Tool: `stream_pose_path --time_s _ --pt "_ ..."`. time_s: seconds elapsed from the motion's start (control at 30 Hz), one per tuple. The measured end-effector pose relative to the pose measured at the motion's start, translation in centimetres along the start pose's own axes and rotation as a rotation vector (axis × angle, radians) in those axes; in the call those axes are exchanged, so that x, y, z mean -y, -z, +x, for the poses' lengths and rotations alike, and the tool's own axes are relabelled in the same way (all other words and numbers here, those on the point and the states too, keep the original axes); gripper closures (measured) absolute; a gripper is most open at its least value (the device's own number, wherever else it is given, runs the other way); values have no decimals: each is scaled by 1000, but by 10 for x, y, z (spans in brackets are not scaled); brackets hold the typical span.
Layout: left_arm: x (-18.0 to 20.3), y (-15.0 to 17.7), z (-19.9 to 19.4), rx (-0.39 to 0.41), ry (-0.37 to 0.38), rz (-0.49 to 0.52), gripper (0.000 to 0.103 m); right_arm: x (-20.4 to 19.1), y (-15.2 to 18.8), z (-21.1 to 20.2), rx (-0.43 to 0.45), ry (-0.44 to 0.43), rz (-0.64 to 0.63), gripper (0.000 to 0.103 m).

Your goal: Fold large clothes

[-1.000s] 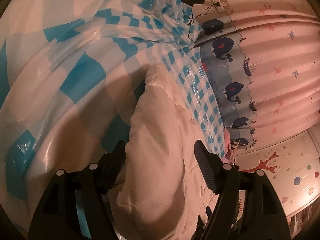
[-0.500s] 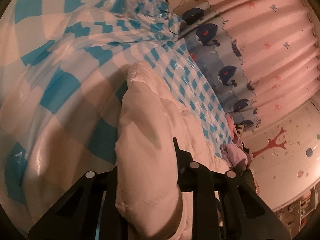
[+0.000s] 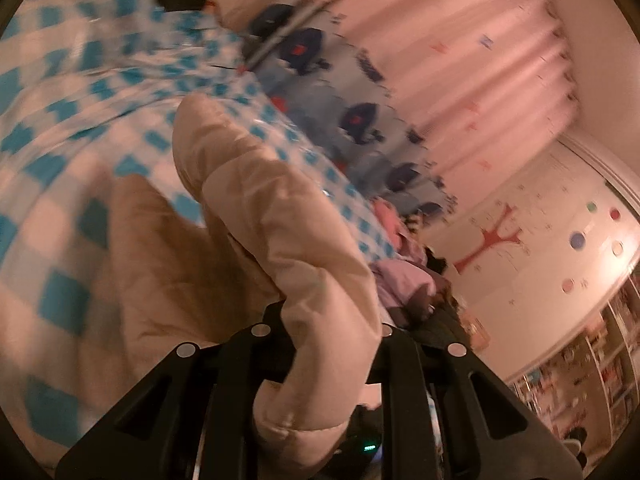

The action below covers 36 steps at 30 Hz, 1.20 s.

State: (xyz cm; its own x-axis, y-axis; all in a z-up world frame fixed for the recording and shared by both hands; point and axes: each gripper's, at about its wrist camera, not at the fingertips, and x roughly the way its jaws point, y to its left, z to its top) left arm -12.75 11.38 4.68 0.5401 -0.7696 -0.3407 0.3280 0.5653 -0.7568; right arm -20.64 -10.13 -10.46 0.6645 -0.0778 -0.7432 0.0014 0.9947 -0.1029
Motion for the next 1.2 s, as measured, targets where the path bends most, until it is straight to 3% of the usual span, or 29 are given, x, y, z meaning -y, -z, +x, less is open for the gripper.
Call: stream_pose_path --time_s 0.1,0.17,0.3,0.37,0.43,0.57,0.7,0.77,0.83,0.9,0.97,1.07,1.2 --pt "35 2 19 -27 29 44 91 7 -4 -4 -13 -22 9 6" --pt "53 5 30 -44 52 59 91 21 -9 -16 -21 -83 58 6" --pt "98 20 68 -117 98 116 91 72 -12 -64 86 -146 211 6" --pt "118 38 94 -169 125 138 91 116 -5 -88 139 -222 336 6" --pt "134 58 118 -217 144 157 91 175 14 -102 182 -385 540 6" --pt "153 112 177 -338 140 199 91 266 68 -85 208 -751 968 6" --pt "158 186 247 -519 -13 354 91 306 101 -63 185 -873 1137 6" --pt "163 206 258 -542 -68 423 90 312 108 -59 174 -896 1157 6" --pt "173 209 259 -554 -79 448 75 316 113 -57 172 -925 1165 6" --pt "185 206 256 -572 -64 477 53 319 116 -56 171 -951 1184 6" --pt "206 208 248 -585 -67 542 42 322 114 -56 173 -964 1187 6" --pt "216 194 234 -573 -46 542 41 324 106 -65 197 -959 1160 6" --pt "209 148 183 -506 17 449 39 329 72 -105 269 -841 960 6"
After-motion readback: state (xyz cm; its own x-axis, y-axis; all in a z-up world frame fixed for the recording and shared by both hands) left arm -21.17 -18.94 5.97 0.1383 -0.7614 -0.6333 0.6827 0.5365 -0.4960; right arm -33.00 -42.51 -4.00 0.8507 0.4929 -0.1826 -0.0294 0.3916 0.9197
